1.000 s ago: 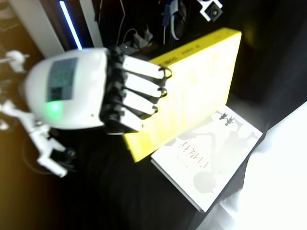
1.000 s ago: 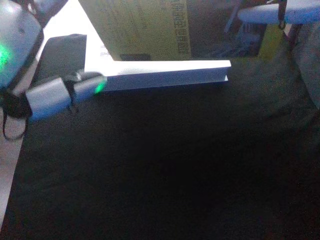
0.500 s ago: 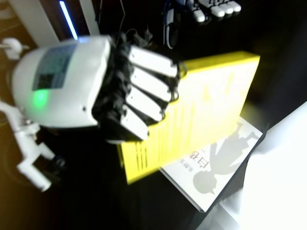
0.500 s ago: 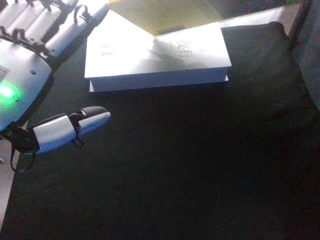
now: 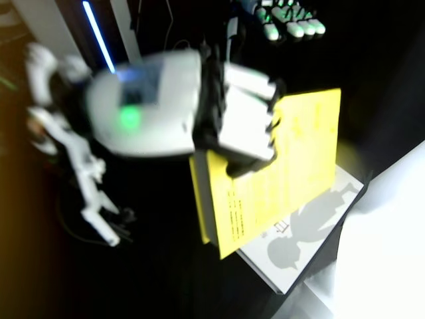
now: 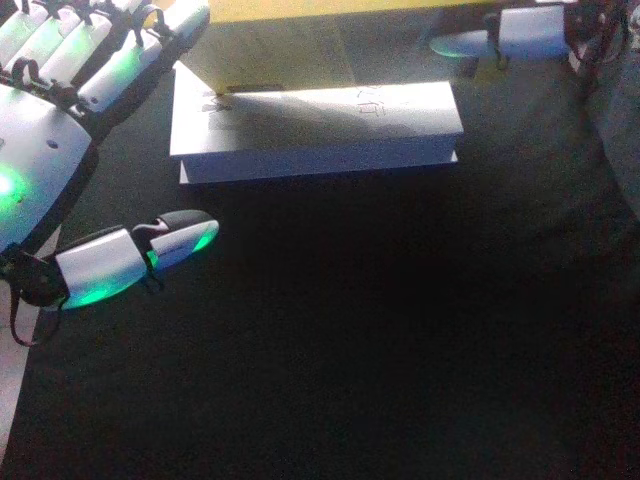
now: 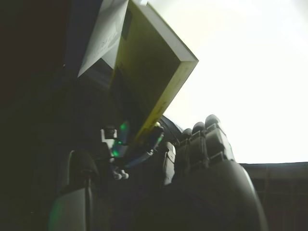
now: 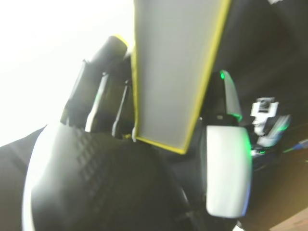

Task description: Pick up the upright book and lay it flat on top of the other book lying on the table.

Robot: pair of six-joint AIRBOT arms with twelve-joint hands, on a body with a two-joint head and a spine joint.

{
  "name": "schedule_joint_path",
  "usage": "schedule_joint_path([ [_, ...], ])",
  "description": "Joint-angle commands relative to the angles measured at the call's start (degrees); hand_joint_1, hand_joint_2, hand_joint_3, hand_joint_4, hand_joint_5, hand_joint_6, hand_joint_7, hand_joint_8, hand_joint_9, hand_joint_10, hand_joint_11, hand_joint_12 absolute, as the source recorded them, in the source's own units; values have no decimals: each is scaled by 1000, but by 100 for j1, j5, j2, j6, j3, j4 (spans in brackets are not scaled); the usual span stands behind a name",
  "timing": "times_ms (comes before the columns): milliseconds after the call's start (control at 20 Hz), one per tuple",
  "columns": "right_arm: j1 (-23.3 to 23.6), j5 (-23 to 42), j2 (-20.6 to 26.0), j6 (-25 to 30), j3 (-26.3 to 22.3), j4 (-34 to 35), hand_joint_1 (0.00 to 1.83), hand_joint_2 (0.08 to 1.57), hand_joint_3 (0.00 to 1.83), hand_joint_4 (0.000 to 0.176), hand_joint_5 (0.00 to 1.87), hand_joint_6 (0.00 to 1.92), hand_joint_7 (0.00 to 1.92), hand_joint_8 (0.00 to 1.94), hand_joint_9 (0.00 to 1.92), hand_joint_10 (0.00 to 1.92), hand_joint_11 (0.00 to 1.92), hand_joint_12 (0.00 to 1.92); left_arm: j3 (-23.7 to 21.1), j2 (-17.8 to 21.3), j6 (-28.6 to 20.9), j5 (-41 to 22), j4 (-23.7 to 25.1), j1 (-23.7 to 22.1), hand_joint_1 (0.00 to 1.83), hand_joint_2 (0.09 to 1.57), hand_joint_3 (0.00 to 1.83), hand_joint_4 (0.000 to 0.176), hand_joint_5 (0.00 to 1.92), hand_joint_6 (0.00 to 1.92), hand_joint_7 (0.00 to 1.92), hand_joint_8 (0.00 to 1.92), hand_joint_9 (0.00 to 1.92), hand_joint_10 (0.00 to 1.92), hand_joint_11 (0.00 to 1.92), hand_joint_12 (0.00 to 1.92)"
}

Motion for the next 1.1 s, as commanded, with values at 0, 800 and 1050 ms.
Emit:
schedule_joint_path([
  [0, -61, 397, -4, 9, 20, 117, 1358, 1198, 1, 0, 642, 1162, 977, 1109, 741, 1563, 694, 1835, -11, 56, -23, -744, 149, -34, 496, 1071, 16, 176, 0, 0, 0, 0, 0, 0, 0, 0],
  [800, -600, -331, -879, 230, 990, 498, 1390, 1103, 0, 0, 813, 945, 1153, 753, 967, 1310, 799, 1632, -8, 56, -66, -840, 104, 64, 463, 1117, 8, 176, 0, 0, 0, 0, 0, 0, 0, 0],
  [1050, -348, -765, -999, 229, 1329, 498, 1373, 1152, 1, 0, 702, 1105, 1034, 941, 867, 1399, 711, 1704, 9, 41, -89, -831, 129, 65, 453, 1133, 5, 176, 0, 0, 0, 0, 0, 0, 0, 0],
])
